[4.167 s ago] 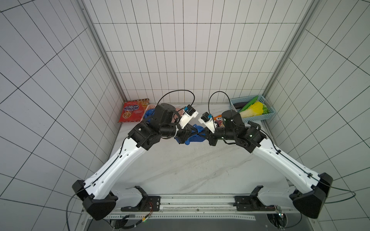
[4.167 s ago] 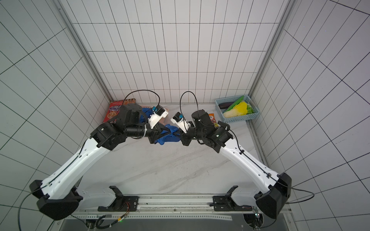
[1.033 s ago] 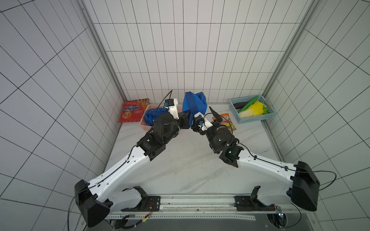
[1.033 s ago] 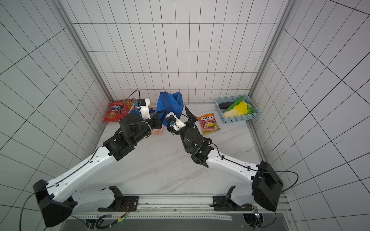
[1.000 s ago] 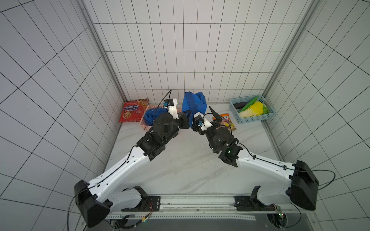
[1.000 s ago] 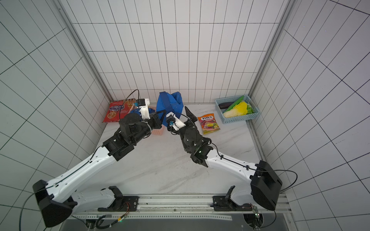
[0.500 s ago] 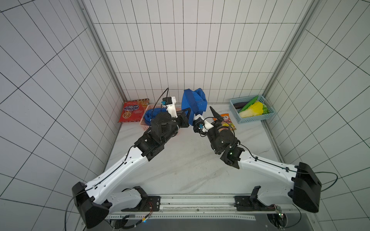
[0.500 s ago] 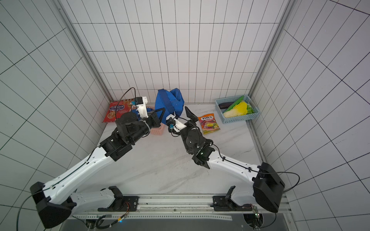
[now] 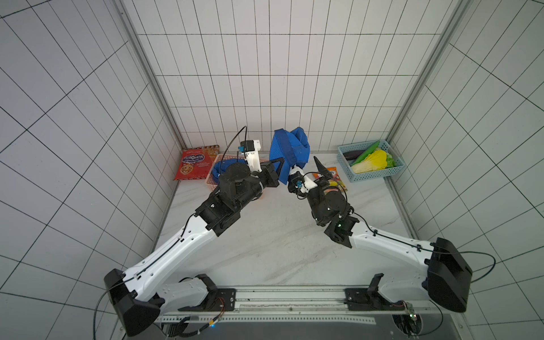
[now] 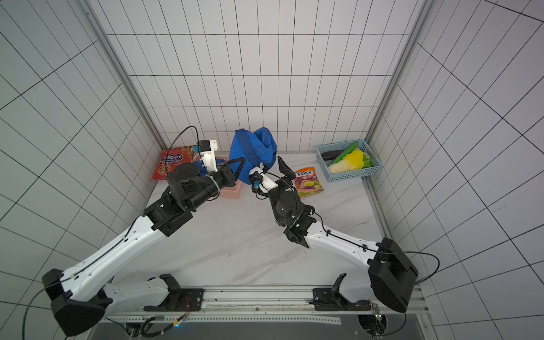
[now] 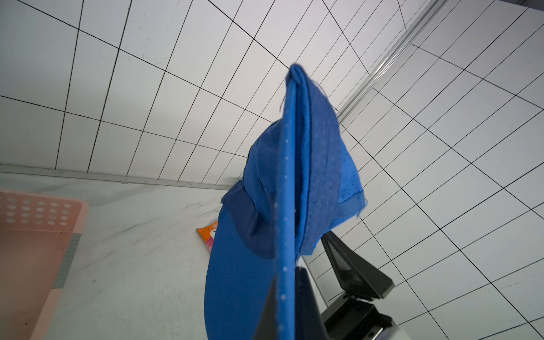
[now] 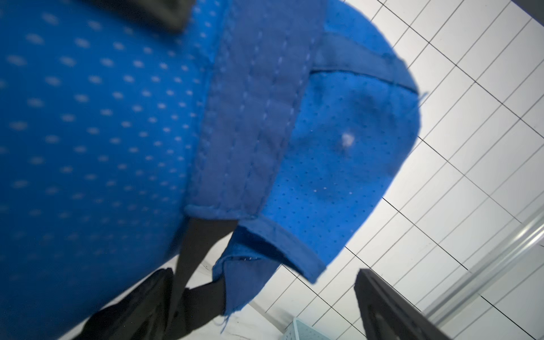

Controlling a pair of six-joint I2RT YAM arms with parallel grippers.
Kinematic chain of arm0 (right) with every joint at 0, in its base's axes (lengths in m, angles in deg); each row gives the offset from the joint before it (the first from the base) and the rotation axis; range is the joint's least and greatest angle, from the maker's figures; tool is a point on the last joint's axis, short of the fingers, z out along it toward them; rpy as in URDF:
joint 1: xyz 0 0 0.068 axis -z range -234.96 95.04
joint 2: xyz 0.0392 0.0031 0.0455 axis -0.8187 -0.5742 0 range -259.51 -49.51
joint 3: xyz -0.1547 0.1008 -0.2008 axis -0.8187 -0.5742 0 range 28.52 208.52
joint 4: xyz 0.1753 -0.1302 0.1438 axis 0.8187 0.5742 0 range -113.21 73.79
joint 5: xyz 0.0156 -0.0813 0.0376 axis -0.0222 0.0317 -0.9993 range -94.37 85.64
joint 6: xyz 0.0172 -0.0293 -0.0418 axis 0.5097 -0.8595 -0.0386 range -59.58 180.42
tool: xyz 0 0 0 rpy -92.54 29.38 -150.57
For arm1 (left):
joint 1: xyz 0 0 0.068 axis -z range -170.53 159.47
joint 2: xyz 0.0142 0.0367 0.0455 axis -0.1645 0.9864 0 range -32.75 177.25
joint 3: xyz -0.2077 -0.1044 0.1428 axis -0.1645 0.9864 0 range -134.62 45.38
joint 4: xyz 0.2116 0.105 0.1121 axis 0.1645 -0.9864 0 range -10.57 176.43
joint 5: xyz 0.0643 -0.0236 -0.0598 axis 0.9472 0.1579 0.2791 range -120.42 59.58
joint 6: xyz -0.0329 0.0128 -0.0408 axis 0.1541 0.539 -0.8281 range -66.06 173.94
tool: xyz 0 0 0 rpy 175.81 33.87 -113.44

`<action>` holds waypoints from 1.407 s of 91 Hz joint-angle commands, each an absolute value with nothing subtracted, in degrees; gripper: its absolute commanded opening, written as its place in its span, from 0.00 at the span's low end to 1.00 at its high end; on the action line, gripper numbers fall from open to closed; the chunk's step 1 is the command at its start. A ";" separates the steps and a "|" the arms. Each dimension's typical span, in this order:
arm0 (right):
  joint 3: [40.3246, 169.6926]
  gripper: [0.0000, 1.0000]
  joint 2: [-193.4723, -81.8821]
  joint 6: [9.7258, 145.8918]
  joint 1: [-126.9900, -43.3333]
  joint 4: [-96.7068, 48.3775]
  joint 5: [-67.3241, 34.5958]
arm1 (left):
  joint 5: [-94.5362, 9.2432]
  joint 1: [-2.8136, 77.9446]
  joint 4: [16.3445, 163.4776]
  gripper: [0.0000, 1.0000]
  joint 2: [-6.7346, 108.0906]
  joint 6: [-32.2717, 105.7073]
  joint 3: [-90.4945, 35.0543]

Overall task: Turn the baseball cap inside out
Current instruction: Turn over the baseball cap.

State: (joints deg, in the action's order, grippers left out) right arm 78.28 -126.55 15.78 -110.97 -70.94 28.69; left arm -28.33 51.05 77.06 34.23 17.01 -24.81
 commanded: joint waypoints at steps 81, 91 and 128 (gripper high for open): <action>87.87 0.90 -123.50 11.37 -108.27 -67.92 27.51 | -20.70 56.90 71.57 0.00 39.35 37.40 -29.24; 88.72 0.66 -122.89 11.50 -108.15 -64.22 25.75 | -18.95 57.47 69.63 0.00 39.19 39.95 -29.41; 93.37 0.35 -123.55 15.07 -107.78 -49.89 18.57 | -19.45 57.72 68.50 0.00 37.49 43.54 -28.03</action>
